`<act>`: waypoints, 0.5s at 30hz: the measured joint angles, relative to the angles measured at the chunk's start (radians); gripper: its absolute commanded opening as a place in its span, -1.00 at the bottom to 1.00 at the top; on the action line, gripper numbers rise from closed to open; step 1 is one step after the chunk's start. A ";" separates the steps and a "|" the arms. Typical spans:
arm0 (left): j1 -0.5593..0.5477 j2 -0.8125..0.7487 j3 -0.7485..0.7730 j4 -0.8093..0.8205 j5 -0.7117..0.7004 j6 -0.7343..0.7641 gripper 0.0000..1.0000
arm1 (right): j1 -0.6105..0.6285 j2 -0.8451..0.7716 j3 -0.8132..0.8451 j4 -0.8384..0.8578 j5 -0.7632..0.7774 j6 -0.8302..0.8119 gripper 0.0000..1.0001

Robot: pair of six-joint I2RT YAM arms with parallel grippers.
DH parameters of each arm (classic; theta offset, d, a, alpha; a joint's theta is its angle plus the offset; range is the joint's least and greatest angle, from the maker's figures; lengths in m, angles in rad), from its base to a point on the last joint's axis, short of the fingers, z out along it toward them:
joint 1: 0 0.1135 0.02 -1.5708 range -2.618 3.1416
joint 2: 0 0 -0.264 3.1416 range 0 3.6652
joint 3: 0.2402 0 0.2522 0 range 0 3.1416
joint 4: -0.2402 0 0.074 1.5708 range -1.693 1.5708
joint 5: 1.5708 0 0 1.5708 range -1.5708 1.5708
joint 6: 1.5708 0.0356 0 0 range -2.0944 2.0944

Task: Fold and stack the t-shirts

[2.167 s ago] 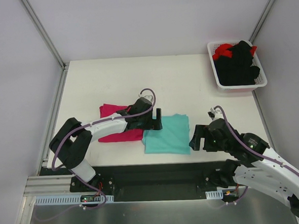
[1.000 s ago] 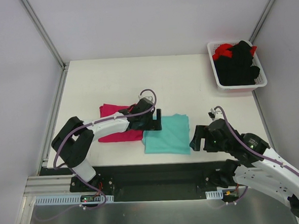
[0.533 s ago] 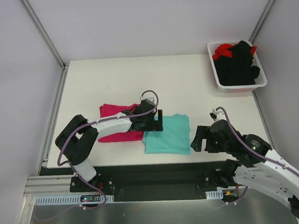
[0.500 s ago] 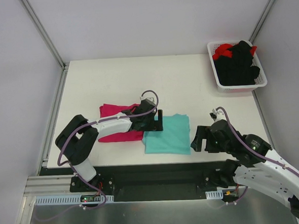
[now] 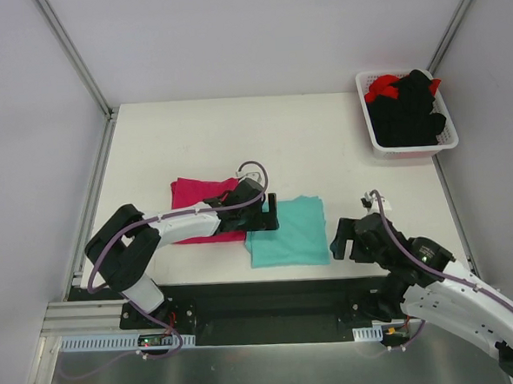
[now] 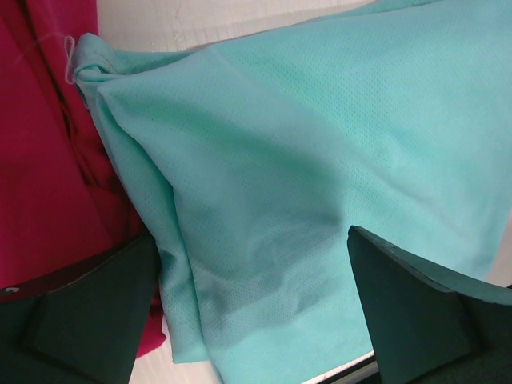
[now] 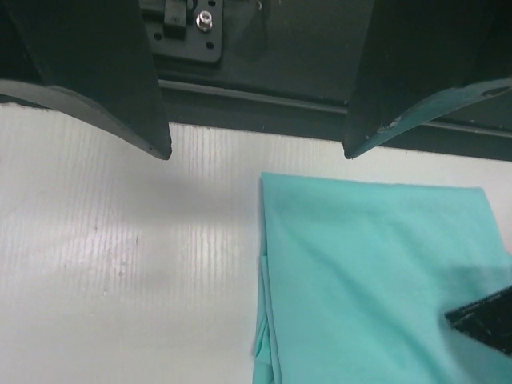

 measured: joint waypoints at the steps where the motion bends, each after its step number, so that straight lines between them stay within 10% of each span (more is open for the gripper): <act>1: -0.002 -0.005 -0.005 0.000 0.000 -0.002 0.96 | 0.000 -0.019 -0.029 0.029 0.013 -0.002 0.82; 15: -0.008 -0.024 -0.021 -0.011 0.002 -0.018 0.96 | 0.000 -0.141 -0.277 0.462 0.041 -0.106 0.79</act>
